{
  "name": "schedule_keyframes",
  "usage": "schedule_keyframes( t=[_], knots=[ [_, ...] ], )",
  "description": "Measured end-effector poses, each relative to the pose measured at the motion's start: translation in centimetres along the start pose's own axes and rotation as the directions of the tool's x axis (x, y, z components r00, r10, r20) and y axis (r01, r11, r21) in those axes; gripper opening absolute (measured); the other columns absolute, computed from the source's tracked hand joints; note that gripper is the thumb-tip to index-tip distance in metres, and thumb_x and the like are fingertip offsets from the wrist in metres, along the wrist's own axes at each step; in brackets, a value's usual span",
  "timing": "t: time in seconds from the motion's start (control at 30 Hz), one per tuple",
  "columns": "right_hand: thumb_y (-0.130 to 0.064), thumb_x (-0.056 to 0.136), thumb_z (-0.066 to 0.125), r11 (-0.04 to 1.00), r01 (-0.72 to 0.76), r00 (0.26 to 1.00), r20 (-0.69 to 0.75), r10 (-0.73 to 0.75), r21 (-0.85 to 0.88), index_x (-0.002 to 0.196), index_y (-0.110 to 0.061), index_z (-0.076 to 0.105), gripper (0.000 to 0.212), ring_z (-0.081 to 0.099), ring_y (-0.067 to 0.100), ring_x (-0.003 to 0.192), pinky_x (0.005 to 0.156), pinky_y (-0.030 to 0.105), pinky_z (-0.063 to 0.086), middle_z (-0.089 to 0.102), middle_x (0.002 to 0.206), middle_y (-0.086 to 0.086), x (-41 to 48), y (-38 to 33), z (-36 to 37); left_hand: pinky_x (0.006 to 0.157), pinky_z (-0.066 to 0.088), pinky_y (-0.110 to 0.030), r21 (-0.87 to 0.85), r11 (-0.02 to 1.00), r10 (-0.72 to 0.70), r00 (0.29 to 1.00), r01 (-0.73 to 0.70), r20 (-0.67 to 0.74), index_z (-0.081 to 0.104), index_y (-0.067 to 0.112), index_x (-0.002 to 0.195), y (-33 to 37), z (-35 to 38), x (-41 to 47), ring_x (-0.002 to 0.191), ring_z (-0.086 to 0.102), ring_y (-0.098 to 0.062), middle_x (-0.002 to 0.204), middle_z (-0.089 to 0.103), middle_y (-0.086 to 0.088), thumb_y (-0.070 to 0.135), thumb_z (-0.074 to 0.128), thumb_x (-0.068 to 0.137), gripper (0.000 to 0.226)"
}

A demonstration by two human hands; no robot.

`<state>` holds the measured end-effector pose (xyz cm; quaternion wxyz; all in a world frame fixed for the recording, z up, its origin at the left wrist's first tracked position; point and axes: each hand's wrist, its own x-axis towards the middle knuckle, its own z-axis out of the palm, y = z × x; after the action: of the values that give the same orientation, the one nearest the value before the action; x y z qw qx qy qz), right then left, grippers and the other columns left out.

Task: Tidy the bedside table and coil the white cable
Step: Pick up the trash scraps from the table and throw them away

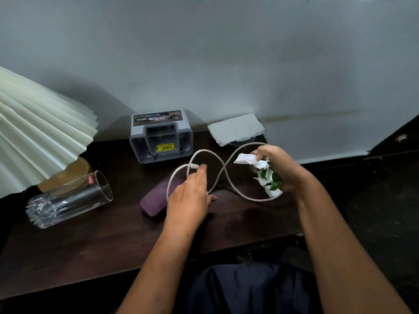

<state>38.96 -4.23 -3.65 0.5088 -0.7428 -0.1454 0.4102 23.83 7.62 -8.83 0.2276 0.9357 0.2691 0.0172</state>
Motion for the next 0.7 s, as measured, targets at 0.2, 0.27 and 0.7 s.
schedule_keyframes(
  t=[0.2,0.27,0.7],
  knots=[
    [-0.02,0.07,0.041,0.999,0.048,0.999,-0.008,-0.048,-0.012,0.073,0.001,0.063,0.03,0.047,0.017,0.056,0.049,0.026,0.032,0.067,0.062,0.008,-0.4,0.2,-0.3,0.093,0.045,-0.044,-0.084,0.995,-0.052,0.999,0.054,0.016,0.015,0.019,0.145,0.0,0.4,0.4,0.118,0.052,-0.032,0.132,0.05,-0.007,0.039,0.065,0.081,0.084],
    [-0.019,0.069,0.044,0.998,0.059,0.988,-0.141,-0.058,0.003,0.074,0.002,0.062,0.029,0.046,0.021,0.056,0.052,0.029,0.032,0.066,0.062,0.011,-0.4,0.8,-1.3,0.091,0.046,-0.044,-0.1,0.994,-0.033,0.999,0.034,0.002,0.021,0.022,0.143,0.1,0.5,0.4,0.116,0.053,-0.031,0.13,0.051,-0.006,0.038,0.065,0.082,0.077],
    [-0.019,0.083,0.048,0.736,-0.351,0.913,-0.385,0.132,-0.579,0.064,-0.003,0.059,0.027,0.05,0.02,0.062,0.054,0.026,0.035,0.053,0.068,0.006,-2.5,6.3,-5.6,0.089,0.047,-0.039,-0.12,0.97,0.216,0.976,-0.214,0.004,0.045,0.028,0.129,3.7,2.9,0.4,0.113,0.056,-0.025,0.135,0.049,0.006,0.027,0.055,0.088,0.042]
  ],
)
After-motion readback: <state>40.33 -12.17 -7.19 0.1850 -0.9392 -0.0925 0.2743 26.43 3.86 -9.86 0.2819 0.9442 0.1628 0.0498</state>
